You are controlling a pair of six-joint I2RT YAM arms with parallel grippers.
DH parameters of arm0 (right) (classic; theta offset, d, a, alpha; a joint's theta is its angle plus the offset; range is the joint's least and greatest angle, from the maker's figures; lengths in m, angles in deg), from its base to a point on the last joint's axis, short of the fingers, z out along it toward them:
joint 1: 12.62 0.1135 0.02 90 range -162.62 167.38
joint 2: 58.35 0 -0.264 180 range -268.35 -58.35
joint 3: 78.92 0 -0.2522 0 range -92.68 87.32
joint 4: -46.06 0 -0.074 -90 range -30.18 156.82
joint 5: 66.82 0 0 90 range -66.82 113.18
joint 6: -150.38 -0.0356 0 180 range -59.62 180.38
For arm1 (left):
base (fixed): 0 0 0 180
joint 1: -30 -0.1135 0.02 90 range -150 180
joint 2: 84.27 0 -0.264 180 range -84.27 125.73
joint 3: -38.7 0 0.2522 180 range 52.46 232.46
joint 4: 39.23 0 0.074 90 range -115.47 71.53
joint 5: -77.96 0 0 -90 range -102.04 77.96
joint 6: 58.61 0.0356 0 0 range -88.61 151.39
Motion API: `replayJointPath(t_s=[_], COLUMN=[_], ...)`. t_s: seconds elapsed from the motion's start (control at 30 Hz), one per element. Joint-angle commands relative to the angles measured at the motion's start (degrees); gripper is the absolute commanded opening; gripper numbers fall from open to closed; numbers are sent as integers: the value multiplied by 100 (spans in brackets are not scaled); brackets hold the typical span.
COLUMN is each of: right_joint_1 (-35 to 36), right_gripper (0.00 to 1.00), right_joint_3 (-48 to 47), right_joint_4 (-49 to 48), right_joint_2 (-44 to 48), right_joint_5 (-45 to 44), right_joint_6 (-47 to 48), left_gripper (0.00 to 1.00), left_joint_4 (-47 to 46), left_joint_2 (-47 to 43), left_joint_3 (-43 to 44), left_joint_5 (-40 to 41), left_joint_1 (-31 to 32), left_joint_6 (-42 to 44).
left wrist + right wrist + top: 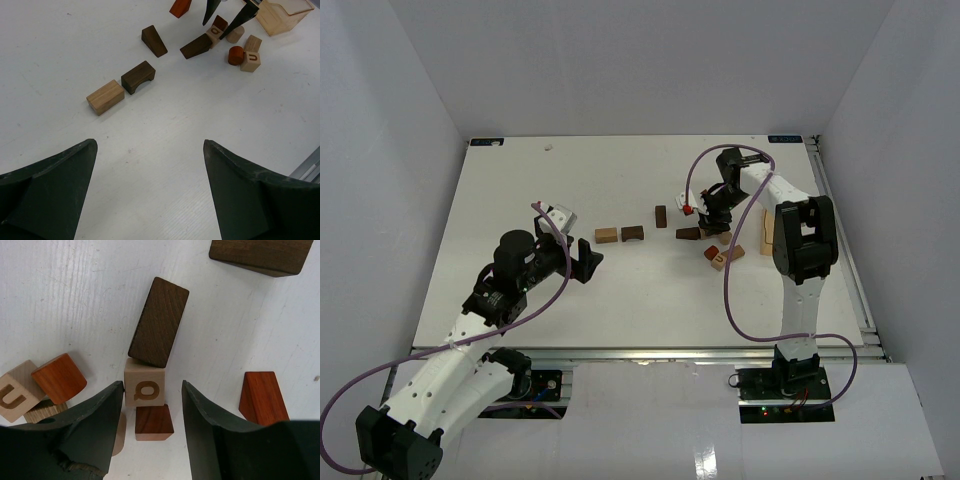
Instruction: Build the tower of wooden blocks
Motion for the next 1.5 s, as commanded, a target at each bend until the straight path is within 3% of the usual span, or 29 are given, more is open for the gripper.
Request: replayJointPath(t_s=[0.0, 0.47, 0.77, 1.13, 1.47], right_joint_1=[-20, -24, -24, 361, 1256], right_gripper=[55, 41, 25, 18, 17], right_joint_3=[-94, -39, -43, -183, -188], right_joint_4=[61, 73, 61, -232, -1110], right_joint_2=[-57, -57, 329, 1138, 711], right_joint_5=[-15, -41, 16, 182, 123], right_joint_6=[-47, -138, -424, -1625, -3073], left_gripper=[98, 98, 98, 98, 98], left_joint_4=[27, 39, 36, 36, 45], left_joint_2=[-62, -64, -70, -70, -70], left_joint_3=[91, 89, 86, 88, 86], left_joint_5=[76, 114, 151, 144, 194], left_joint_1=[-3, -3, -3, -10, -3], left_joint_6=[48, 44, 48, 39, 56])
